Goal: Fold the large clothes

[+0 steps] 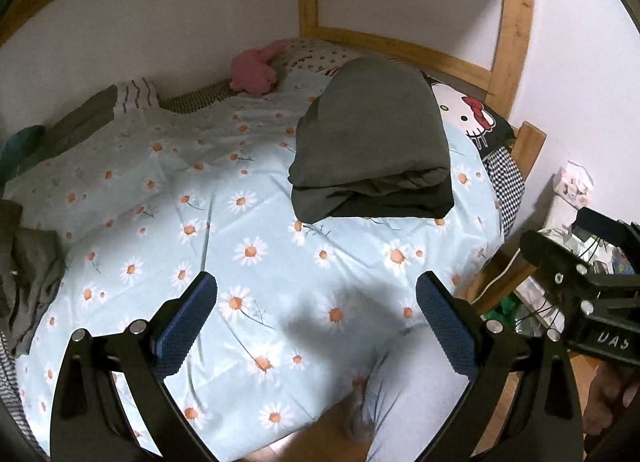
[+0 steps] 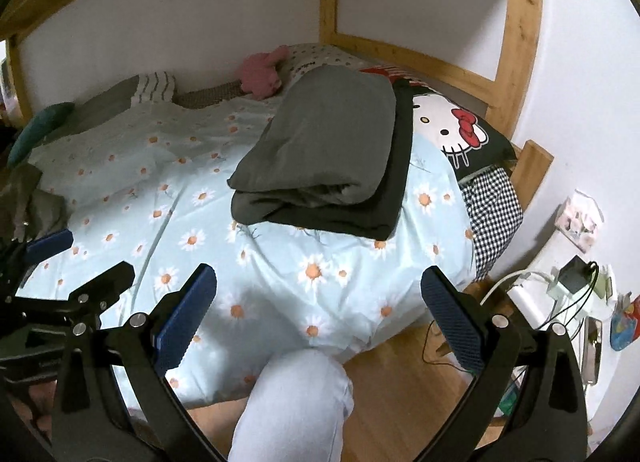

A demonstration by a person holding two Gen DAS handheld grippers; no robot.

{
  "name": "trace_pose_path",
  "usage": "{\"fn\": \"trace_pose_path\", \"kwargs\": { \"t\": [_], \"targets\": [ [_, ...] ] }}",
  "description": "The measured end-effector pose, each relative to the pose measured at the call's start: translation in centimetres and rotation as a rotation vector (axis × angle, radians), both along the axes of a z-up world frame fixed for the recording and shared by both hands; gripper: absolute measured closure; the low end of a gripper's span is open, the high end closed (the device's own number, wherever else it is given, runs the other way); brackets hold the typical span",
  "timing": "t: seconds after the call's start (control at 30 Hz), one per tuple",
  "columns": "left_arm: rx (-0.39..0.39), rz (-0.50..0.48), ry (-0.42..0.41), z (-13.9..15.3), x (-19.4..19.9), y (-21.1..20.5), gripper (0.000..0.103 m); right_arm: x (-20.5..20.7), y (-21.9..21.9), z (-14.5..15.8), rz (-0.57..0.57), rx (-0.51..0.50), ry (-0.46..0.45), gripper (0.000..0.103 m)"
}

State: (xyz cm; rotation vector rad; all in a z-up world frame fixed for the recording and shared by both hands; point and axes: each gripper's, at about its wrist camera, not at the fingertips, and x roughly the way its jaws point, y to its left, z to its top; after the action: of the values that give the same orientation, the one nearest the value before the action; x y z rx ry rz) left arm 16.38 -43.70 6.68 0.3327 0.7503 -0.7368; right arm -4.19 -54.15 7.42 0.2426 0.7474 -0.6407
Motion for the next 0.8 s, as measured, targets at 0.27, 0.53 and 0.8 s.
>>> {"fn": "trace_pose_path", "kwargs": {
  "t": [0.27,0.53,0.8],
  "targets": [
    [0.016,-0.011,0.014,-0.3,-1.1,0.9,0.004,-1.6,1.9,-1.2,0.000,-0.036,0.041,0.003],
    [0.028,-0.027,0.045,-1.1,-1.0,0.7,0.004,-1.8,1.9,-1.4,-0.011,-0.043,0.042,0.003],
    [0.049,-0.009,0.034,-1.5,-0.6,0.6,0.004,-1.2,1.6,-2.0,-0.003,-0.036,0.060,0.003]
  ]
}}
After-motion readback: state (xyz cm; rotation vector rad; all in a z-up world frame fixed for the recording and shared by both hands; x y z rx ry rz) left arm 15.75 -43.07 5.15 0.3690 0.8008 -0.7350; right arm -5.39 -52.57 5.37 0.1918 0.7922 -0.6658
